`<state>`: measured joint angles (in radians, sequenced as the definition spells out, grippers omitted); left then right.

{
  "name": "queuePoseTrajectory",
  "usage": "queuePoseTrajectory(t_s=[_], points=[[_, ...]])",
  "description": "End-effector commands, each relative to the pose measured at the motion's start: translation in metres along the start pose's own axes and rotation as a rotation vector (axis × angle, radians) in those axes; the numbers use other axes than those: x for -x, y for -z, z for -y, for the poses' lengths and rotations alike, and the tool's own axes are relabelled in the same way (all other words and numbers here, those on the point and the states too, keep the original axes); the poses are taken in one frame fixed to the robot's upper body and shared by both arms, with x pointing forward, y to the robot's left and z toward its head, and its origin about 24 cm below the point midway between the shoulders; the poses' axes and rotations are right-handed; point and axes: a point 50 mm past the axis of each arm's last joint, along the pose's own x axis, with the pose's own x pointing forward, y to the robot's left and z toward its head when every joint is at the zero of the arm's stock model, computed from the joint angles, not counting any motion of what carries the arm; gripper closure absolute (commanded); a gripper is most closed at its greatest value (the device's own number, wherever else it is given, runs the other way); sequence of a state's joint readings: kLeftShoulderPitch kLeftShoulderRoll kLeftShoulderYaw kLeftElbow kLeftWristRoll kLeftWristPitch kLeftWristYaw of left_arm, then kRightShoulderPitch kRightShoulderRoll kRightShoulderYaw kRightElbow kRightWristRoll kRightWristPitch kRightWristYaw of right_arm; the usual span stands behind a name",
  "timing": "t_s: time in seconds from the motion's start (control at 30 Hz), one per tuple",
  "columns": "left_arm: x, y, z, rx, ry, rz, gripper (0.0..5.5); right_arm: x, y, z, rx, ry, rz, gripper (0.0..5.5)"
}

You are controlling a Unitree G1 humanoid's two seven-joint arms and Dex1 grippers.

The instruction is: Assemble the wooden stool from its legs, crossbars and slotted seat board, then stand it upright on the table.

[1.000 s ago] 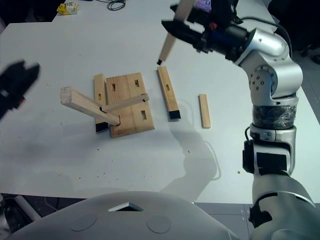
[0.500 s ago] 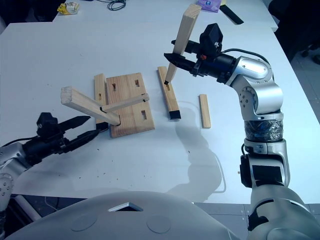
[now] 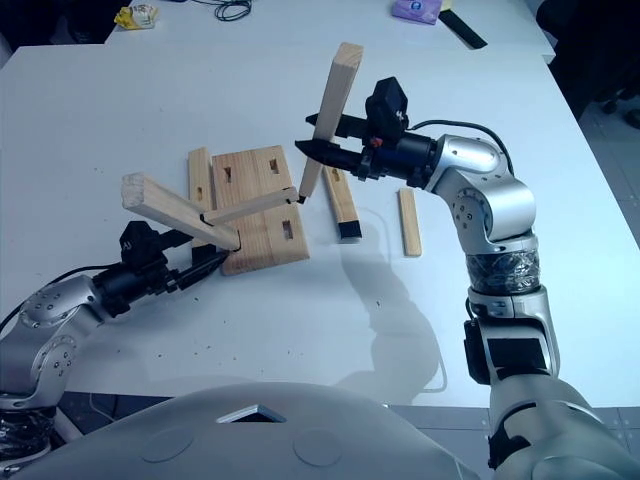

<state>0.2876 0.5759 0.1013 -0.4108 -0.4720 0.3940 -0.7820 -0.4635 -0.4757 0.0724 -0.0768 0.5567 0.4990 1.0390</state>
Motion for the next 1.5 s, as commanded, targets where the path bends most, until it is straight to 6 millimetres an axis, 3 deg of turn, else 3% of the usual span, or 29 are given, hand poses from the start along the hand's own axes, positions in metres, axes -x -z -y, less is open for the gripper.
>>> queuePoseTrajectory(t_s=[0.03, 0.37, 0.73, 1.5], points=[[-0.006, 0.003, -0.002, -0.018, 0.001, -0.005, 1.72, 0.001, -0.002, -0.005, 0.000, -0.054, 0.001, 3.49], [-0.010, 0.000, -0.020, -0.051, 0.036, -0.016, 1.72, -0.005, 0.007, -0.025, -0.034, -0.193, 0.053, 3.49], [-0.003, 0.000, -0.040, -0.094, 0.035, -0.058, 1.72, -0.005, 0.012, -0.020, 0.131, -0.185, 0.018, 3.49], [0.008, -0.002, -0.046, -0.078, 0.037, -0.058, 1.72, -0.019, 0.045, -0.024, 0.099, -0.156, 0.063, 3.49]])
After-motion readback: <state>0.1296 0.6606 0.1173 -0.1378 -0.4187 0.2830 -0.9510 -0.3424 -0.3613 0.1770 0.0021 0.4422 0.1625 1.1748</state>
